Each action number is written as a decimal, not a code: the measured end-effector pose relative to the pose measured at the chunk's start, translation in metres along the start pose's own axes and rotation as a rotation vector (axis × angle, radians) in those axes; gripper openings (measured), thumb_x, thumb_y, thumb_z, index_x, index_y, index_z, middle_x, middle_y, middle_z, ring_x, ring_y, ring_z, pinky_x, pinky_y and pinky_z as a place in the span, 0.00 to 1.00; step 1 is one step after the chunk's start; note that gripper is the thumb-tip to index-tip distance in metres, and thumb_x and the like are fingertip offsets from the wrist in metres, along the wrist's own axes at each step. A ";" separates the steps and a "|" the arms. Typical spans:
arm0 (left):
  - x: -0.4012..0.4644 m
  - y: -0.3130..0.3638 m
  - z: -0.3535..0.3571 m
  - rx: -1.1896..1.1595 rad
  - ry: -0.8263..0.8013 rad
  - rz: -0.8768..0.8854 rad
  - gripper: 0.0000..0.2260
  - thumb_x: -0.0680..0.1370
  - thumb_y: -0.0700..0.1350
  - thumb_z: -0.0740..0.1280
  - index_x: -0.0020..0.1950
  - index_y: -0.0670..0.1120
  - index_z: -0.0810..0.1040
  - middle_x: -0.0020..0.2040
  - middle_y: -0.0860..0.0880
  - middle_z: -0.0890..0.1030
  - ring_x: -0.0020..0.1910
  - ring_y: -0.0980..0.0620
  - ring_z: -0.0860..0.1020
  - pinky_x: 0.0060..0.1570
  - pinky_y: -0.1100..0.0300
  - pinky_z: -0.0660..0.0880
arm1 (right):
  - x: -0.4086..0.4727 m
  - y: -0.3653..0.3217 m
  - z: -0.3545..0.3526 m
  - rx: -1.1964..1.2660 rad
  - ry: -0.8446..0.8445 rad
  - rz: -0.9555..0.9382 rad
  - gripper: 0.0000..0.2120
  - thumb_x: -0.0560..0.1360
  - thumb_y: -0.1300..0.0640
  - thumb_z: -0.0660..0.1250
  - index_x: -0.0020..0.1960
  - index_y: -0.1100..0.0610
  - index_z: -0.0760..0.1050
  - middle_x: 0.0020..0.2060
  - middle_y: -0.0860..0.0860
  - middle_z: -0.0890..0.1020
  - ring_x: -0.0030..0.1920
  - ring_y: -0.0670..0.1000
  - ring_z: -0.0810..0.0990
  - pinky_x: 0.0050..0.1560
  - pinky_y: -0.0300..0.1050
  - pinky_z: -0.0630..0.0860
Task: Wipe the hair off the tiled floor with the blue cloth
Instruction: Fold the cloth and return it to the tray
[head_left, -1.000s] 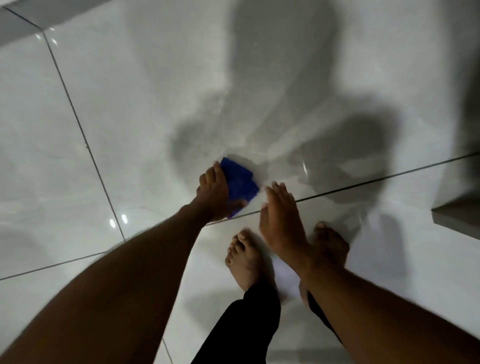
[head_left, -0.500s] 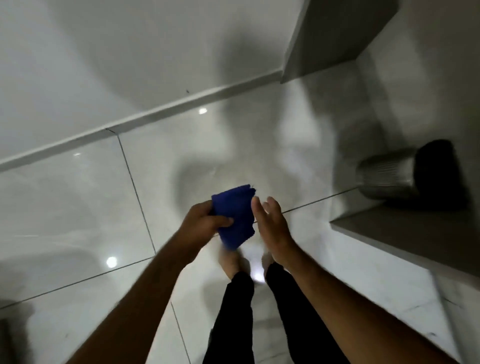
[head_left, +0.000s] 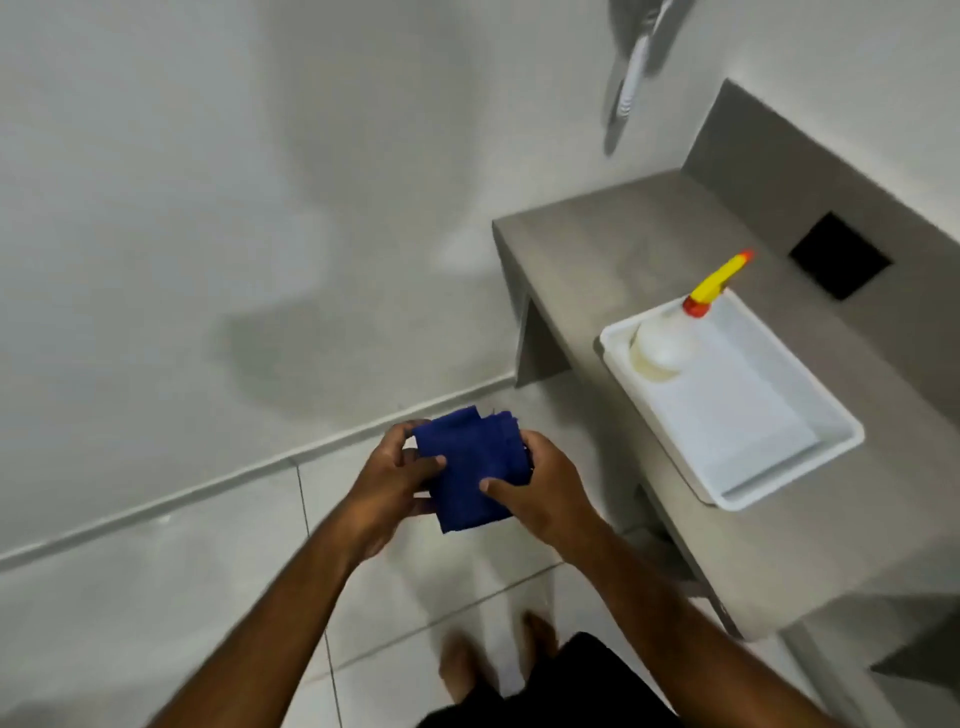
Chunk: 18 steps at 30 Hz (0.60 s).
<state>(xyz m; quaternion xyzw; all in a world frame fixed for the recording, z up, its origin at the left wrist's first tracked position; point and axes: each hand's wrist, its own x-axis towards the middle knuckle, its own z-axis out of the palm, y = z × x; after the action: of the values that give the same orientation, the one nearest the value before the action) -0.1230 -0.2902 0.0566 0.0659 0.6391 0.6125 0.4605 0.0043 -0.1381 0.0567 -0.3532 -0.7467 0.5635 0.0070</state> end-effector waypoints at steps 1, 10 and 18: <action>0.000 0.009 0.008 0.012 -0.005 0.020 0.14 0.78 0.40 0.67 0.63 0.50 0.73 0.52 0.46 0.85 0.51 0.43 0.84 0.41 0.48 0.82 | -0.003 -0.004 -0.006 -0.010 0.050 -0.027 0.26 0.69 0.55 0.76 0.64 0.54 0.70 0.51 0.45 0.79 0.49 0.46 0.79 0.45 0.38 0.78; 0.037 0.048 0.125 0.376 -0.028 0.189 0.10 0.76 0.41 0.72 0.55 0.48 0.76 0.46 0.48 0.86 0.47 0.48 0.85 0.43 0.48 0.84 | -0.016 0.010 -0.119 -0.098 0.417 -0.105 0.21 0.71 0.57 0.73 0.63 0.50 0.75 0.45 0.35 0.78 0.44 0.39 0.78 0.39 0.26 0.72; 0.114 0.014 0.294 1.051 -0.031 0.385 0.13 0.74 0.54 0.69 0.55 0.51 0.76 0.49 0.50 0.84 0.47 0.50 0.81 0.44 0.57 0.76 | -0.001 0.086 -0.248 -0.196 0.553 0.165 0.18 0.75 0.61 0.68 0.64 0.57 0.76 0.57 0.55 0.83 0.54 0.55 0.81 0.57 0.45 0.76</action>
<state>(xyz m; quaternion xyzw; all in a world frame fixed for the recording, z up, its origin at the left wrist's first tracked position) 0.0021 -0.0002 0.0618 0.4111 0.8281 0.2834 0.2549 0.1512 0.0791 0.0744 -0.5515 -0.7363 0.3699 0.1300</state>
